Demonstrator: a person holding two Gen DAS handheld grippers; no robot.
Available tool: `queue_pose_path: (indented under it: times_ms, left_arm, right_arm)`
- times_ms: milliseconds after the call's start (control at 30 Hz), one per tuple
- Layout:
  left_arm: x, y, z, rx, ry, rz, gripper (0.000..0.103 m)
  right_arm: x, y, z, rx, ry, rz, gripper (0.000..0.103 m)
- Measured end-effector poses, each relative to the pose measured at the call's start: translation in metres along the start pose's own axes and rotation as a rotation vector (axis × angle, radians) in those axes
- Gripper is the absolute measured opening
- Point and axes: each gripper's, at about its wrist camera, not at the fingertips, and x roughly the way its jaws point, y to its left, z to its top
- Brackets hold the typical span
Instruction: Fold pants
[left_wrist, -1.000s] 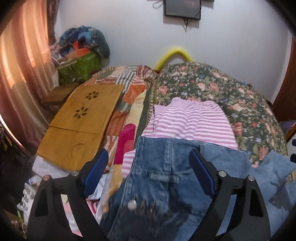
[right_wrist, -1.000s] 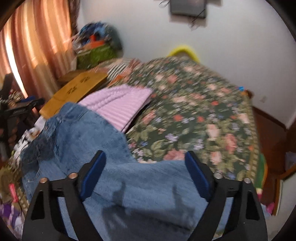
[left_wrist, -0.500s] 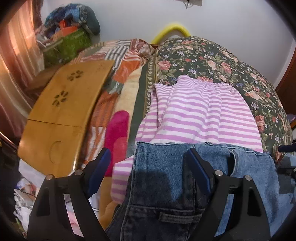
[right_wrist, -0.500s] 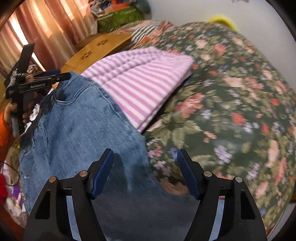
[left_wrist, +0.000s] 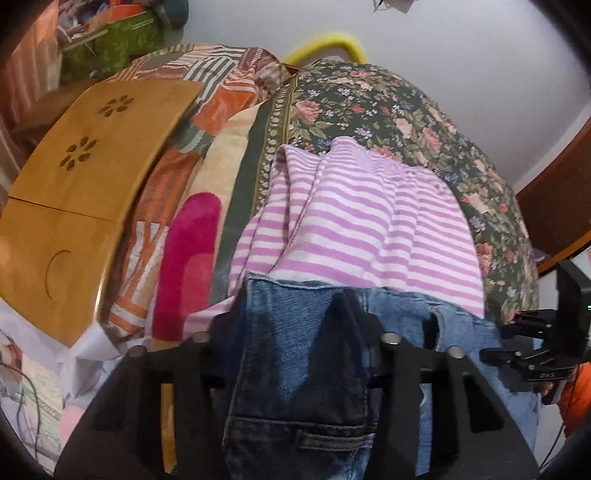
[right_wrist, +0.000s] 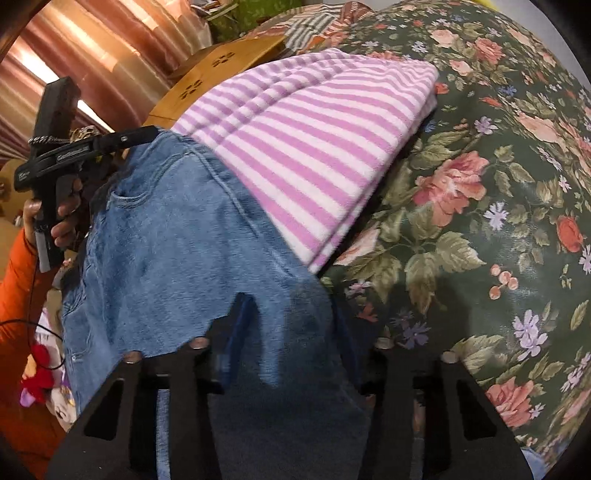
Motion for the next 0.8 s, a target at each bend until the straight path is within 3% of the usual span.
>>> queue_pose_path:
  times_ms: [100, 167, 500, 800]
  left_arm:
    - [-0.007, 0.000, -0.004, -0.001, 0.000, -0.009, 0.021]
    - [-0.014, -0.001, -0.005, -0.005, -0.011, -0.007, 0.004]
    - [-0.094, -0.015, -0.012, 0.043, -0.143, -0.011, 0.004]
    - [-0.176, -0.013, -0.057, 0.078, -0.237, -0.038, 0.004]
  right_arm:
    - [-0.002, 0.006, -0.003, -0.012, -0.011, 0.006, 0.020]
    - [-0.002, 0.008, -0.002, -0.014, -0.019, 0.016, 0.012]
    - [-0.056, 0.047, -0.008, -0.069, -0.165, -0.058, 0.009]
    - [-0.107, 0.097, -0.037, -0.116, -0.274, -0.127, 0.009]
